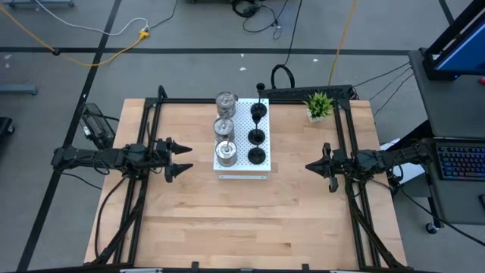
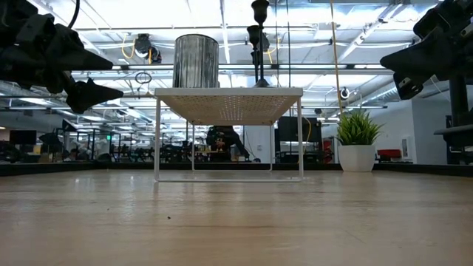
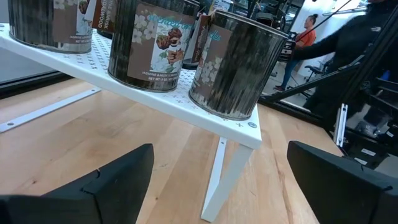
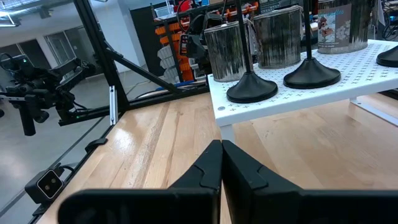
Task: Pick & Place candle stick holders
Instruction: Return to Home Position
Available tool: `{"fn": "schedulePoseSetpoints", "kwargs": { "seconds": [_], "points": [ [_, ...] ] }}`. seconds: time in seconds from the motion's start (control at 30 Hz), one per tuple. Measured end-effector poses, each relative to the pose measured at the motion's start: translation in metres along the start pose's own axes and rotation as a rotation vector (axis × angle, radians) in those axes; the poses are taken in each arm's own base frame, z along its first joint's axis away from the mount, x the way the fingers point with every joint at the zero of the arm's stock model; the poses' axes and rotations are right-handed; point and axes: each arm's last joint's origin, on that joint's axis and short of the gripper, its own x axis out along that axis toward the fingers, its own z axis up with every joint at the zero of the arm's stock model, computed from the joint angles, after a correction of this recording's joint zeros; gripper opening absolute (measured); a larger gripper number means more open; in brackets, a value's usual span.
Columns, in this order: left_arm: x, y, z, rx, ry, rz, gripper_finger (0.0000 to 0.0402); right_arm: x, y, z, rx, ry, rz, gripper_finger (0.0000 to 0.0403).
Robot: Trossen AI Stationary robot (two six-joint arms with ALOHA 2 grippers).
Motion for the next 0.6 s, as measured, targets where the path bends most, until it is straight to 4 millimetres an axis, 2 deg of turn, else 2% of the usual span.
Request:
{"fn": "schedulePoseSetpoints", "kwargs": {
  "seconds": [0.27, 0.6],
  "points": [
    [0.0, 0.0, 0.0, 0.0, 0.0, 0.0, 0.0386, 0.0, 0.0, 0.0002, 0.0, -0.001, 0.0, 0.0],
    [0.0, 0.0, 0.0, 0.0, 0.0, 0.0, 0.037, 0.0, 0.0, 0.0001, 0.0, -0.001, 0.0, 0.0]
  ]
}}
